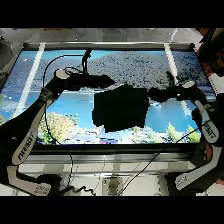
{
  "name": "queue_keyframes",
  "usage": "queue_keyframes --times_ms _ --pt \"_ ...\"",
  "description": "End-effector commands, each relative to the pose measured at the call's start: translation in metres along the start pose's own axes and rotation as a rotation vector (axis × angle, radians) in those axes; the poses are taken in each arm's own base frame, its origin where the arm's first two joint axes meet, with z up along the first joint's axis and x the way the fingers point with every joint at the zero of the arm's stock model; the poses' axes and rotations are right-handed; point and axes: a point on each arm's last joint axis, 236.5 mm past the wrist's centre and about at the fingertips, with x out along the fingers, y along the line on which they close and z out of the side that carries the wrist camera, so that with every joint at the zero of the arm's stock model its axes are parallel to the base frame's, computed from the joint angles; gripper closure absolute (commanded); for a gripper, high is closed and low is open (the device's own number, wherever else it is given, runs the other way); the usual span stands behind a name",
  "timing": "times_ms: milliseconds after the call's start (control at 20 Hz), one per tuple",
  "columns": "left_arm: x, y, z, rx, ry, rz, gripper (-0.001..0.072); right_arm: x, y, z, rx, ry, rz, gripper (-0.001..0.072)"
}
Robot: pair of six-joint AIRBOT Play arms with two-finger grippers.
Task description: Fold the clothes and pants, and hang the long-sleeved shirts on hangers.
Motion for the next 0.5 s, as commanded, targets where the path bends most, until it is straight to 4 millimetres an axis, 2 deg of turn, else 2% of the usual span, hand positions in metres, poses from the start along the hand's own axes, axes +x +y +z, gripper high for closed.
queue_keyframes --times_ms 0,100,150,200,250,300,400,450 --pt "0.001 -0.004 -0.003 0.012 0.012 -0.01 0.0687 0.043 -0.007 -0.019 0.095 0.059 -0.049 0.0012" --pt "0.001 -0.004 -0.003 0.012 0.012 -0.01 0.0687 0.053 0.0 -0.021 0.114 0.062 -0.045 0.0018" --pt "0.001 -0.004 -0.003 0.012 0.013 -0.01 0.0687 0.057 0.01 -0.026 0.095 0.084 -0.03 0.0089" --pt "0.001 -0.004 -0.003 0.012 0.012 -0.009 0.0687 0.061 0.019 -0.034 0.063 0.114 -0.023 0.0281" --pt "0.001 -0.004 -0.003 0.012 0.013 -0.009 0.0687 0.066 0.029 -0.04 0.039 0.136 -0.013 0.0591" --pt "0.001 -0.003 -0.004 0.016 0.015 -0.005 0.0687 0.071 0.038 -0.042 0.012 0.141 -0.005 0.0675" --pt "0.0 -0.002 -0.003 0.016 0.014 -0.004 0.0688 0.074 0.056 -0.039 -0.03 0.135 0.009 0.0675" --pt "-0.002 -0.002 -0.002 0.018 0.01 -0.002 0.0688 0.069 0.065 -0.03 -0.05 0.114 0.017 0.0675"
